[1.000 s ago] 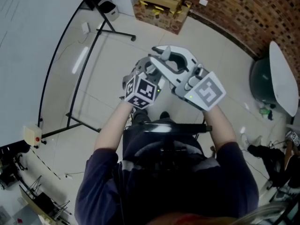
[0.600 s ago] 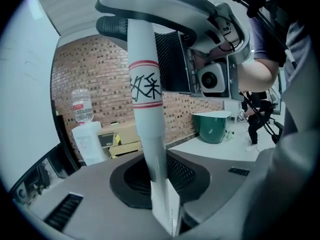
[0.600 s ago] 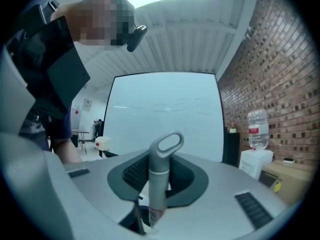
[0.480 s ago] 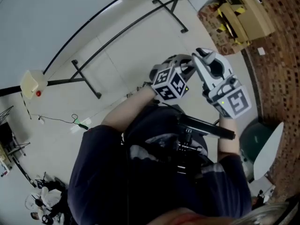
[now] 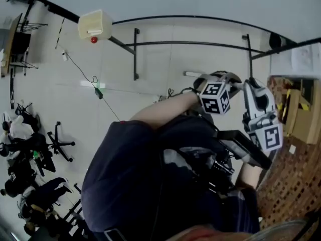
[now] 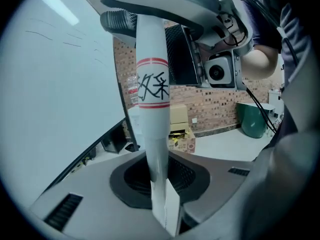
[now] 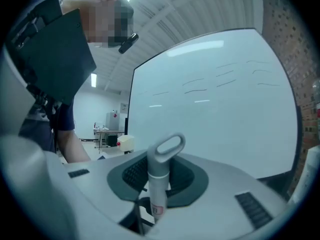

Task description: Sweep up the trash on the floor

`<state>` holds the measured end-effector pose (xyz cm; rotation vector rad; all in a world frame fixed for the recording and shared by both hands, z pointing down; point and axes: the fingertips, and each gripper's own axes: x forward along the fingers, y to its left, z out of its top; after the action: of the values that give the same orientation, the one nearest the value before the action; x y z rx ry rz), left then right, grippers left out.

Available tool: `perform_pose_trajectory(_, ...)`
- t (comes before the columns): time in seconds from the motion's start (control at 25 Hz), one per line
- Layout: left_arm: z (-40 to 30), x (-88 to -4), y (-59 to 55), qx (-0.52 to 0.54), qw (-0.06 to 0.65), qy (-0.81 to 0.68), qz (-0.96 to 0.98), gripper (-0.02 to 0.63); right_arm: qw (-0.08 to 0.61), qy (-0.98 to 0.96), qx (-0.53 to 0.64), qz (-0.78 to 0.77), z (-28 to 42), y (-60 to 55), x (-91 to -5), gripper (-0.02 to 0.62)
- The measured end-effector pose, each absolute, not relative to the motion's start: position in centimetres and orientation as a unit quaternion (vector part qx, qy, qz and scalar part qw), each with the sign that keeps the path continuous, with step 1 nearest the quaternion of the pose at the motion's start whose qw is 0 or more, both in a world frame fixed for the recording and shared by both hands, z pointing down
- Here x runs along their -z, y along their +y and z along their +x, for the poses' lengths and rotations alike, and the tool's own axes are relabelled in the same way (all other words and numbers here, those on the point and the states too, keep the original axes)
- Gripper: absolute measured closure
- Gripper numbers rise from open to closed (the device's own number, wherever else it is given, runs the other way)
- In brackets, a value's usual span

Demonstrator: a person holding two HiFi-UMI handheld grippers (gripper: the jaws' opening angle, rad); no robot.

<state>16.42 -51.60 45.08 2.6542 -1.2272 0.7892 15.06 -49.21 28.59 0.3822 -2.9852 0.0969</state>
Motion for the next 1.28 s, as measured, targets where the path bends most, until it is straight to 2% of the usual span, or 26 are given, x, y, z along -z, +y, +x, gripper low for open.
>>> perform_pose_trajectory(0.2, 12.5, -46.0, -54.4, -0.276, 0.068, -0.438, 0.853, 0.545, 0.050, -0.994, -0.044, 0.090, 12.5, -50.9, -28.7, 0.511)
perform_pose_trajectory(0.56, 11.4, -45.7, -55.6, -0.297, 0.050, -0.430, 0.851, 0.545, 0.037, -0.998, -0.047, 0.016, 6.5, -53.0, -29.5, 0.511)
perform_pose_trajectory(0.8, 7.9, -46.4, -55.6, -0.277, 0.050, -0.409, 0.868, 0.546, 0.064, -0.997, 0.002, -0.051, -1.6, -51.1, -31.6, 0.509)
perform_pose_trajectory(0.92, 2.9, -47.2, -54.5, -0.286, 0.052, -0.424, 0.858, 0.546, 0.088, -0.994, 0.012, -0.065, -4.9, -50.4, -32.6, 0.509)
perform_pose_trajectory(1.04, -0.5, -48.5, -54.0, -0.284, 0.066, -0.433, 0.853, 0.546, 0.121, -0.991, -0.014, -0.045, -6.1, -51.0, -33.7, 0.509)
perform_pose_trajectory(1.28, -3.7, -52.8, -54.2, -0.287, 0.104, -0.455, 0.837, 0.546, 0.142, -0.985, -0.079, -0.050, -9.8, -51.8, -37.0, 0.511)
